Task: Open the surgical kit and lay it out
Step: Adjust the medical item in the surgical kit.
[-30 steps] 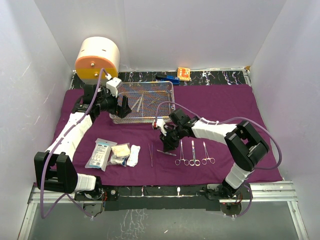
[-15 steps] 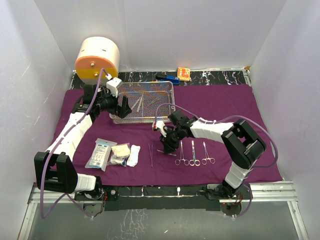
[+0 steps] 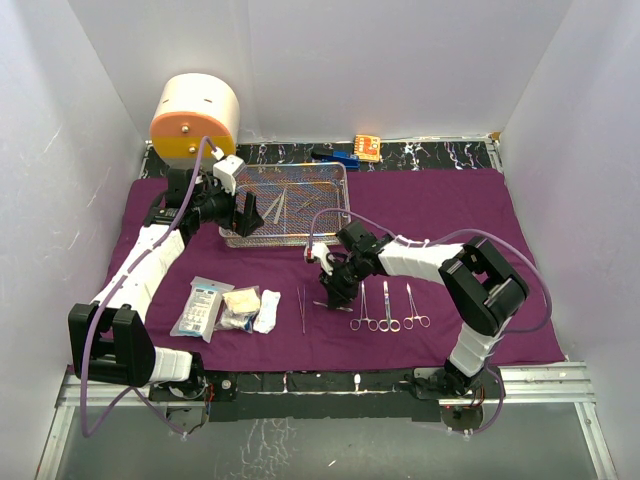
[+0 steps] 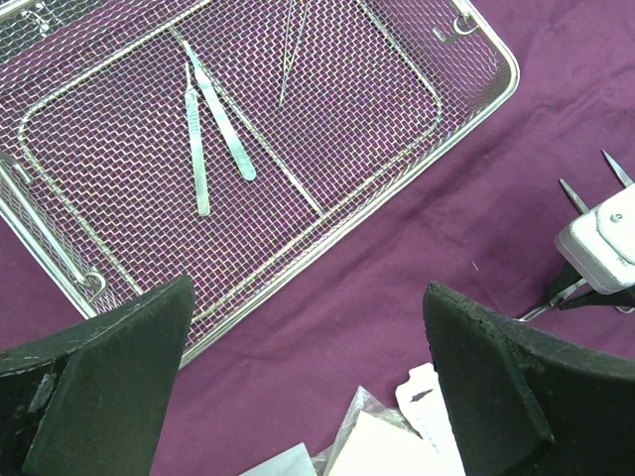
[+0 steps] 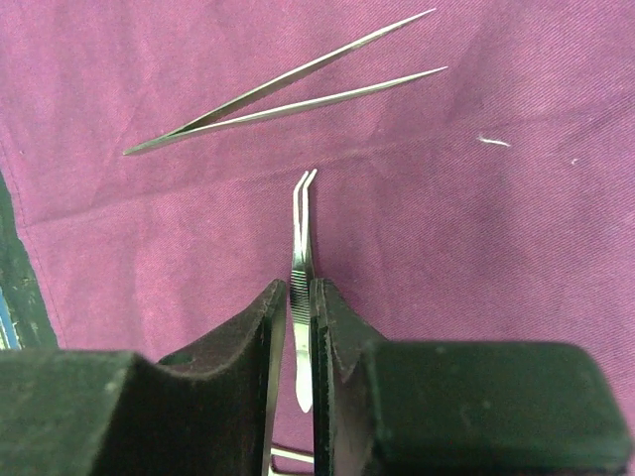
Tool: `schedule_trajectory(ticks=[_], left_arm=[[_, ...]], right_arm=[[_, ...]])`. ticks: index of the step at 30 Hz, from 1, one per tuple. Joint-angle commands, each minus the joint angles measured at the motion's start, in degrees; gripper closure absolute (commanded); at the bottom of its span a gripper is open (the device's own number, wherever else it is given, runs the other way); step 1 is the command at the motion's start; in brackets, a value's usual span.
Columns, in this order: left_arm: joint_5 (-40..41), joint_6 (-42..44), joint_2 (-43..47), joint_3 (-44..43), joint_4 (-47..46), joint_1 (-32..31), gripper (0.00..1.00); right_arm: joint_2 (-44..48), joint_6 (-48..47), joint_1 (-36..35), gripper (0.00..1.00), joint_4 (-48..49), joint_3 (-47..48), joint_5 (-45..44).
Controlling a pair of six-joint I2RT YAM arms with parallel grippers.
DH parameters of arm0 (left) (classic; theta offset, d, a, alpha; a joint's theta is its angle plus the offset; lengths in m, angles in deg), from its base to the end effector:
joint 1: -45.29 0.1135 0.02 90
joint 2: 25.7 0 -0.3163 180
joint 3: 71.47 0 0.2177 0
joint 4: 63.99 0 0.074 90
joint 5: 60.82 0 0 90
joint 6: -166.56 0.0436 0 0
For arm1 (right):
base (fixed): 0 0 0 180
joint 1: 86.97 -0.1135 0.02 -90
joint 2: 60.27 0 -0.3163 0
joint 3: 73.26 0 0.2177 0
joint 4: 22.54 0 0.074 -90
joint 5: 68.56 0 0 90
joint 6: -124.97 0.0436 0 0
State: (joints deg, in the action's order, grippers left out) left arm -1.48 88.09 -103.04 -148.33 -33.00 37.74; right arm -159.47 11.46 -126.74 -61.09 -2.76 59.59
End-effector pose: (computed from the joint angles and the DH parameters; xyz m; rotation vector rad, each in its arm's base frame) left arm 0.2583 -0.0567 0.3621 0.6514 1.9727 -0.5226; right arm 0.2160 0.2148 0.2213 -1.5635 2.1822 0.9929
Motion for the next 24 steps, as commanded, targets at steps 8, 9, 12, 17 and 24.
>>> schedule_trajectory(ticks=[8,9,12,17,24], left_arm=[[-1.54,0.66,2.46,0.48,-0.22,0.43,0.02],[-1.52,0.66,2.41,0.48,-0.22,0.43,0.02],[-1.5,0.72,2.46,0.56,-0.3,0.43,0.02],[-1.51,0.78,2.46,0.7,-0.35,0.48,0.02],[-1.51,0.9,2.37,0.74,-0.39,0.43,0.02]], right_arm=[[0.86,1.72,-0.95,0.9,0.88,0.2,0.68],[1.11,1.89,-1.02,0.91,1.19,-0.1,0.53],[1.79,2.5,-1.34,0.93,1.76,-0.5,-0.27],[2.92,3.16,-2.01,0.97,2.54,-1.16,-1.57],[4.0,3.91,-3.31,1.0,3.3,-1.84,-3.52]])
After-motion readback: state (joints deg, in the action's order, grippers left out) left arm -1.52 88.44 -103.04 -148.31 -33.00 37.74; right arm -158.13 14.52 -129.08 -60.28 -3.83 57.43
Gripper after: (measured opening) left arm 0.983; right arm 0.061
